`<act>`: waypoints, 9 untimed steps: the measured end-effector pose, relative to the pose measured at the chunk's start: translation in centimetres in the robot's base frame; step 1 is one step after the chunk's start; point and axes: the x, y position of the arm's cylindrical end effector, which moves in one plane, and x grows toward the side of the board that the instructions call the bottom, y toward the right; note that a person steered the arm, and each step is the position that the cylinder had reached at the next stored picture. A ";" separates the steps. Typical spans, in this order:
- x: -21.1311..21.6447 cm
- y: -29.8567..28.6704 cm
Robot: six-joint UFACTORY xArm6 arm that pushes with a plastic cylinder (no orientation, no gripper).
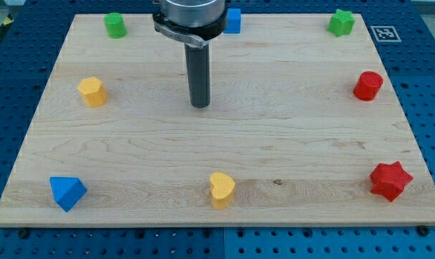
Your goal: Point your arm at green circle
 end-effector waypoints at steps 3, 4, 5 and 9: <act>-7.6 -17.3; -12.7 -24.7; -13.5 -25.2; -22.1 -22.8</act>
